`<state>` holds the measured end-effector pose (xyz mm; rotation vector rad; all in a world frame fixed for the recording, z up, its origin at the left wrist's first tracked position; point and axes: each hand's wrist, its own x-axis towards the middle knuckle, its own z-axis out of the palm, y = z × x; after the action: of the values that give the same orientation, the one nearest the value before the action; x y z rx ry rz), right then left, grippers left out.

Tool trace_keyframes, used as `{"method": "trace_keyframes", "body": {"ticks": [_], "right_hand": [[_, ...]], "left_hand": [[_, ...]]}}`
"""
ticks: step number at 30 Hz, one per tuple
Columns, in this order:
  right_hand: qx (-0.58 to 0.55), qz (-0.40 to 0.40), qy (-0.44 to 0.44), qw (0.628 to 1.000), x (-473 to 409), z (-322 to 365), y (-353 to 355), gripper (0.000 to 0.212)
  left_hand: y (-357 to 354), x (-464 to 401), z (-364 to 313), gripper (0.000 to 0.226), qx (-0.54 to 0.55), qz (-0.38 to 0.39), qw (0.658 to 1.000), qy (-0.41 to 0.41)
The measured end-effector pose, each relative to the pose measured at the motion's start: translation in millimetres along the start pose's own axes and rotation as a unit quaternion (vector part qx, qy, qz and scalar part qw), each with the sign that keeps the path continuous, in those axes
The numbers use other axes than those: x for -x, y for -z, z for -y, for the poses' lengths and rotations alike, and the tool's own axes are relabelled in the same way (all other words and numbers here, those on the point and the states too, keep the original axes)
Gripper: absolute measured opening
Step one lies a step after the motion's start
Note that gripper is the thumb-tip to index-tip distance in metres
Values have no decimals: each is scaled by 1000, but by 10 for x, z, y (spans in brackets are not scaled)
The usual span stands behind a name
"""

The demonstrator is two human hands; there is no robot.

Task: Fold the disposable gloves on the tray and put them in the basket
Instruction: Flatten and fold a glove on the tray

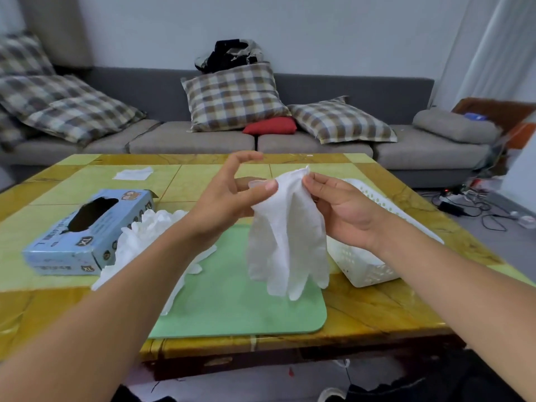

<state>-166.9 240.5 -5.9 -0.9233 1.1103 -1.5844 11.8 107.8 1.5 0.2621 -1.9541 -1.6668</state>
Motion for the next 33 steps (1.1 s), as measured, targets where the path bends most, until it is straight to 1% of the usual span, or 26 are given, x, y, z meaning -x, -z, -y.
{"method": "trace_keyframes", "body": {"ticks": [3, 5, 7, 10, 13, 15, 18, 20, 23, 25, 27, 29, 31, 33], "right_hand": [[-5, 0, 16, 1000, 55, 101, -4, 22], [-12, -1, 31, 999, 89, 159, 5, 19], [-21, 2, 43, 999, 108, 205, 8, 19], [-20, 3, 54, 998, 123, 235, 9, 20], [-18, -6, 55, 998, 119, 232, 10, 19], [-17, -4, 54, 998, 114, 224, 8, 18], [-14, 2, 49, 999, 108, 224, 10, 18], [-15, 3, 46, 999, 103, 224, 20, 21], [-18, -7, 40, 999, 99, 227, 32, 23], [-19, -16, 29, 999, 95, 219, 33, 28], [-20, -20, 18, 999, 95, 205, 26, 38], [-25, -20, 10, 999, 100, 204, -3, 44], [-29, -19, 11, 999, 116, 224, -29, 43], [-41, -14, 13, 999, 140, 248, -48, 40]], "left_hand": [[-90, -57, -53, 58, -12, -18, 998, -59], [-140, -88, -69, 49, -19, -18, 998, -64], [-163, -107, -39, 42, -17, -2, 999, -35], [-165, -110, 6, 42, 25, 10, 999, 26], [-146, -80, 13, 51, 37, 69, 993, 88], [-145, -60, 23, 44, 29, 90, 991, 92], [-159, -72, 31, 35, 47, 84, 993, 70], [-182, -76, 0, 22, 86, 64, 993, 52], [-173, -111, -47, 15, 132, 26, 990, 44], [-147, -142, -50, 18, 153, 14, 986, 58], [-141, -161, -51, 24, 156, 2, 985, 77], [-167, -164, -52, 24, 152, -9, 984, 88], [-207, -167, -50, 27, 151, -9, 982, 109], [-235, -159, -41, 37, 158, 10, 977, 142]]}}
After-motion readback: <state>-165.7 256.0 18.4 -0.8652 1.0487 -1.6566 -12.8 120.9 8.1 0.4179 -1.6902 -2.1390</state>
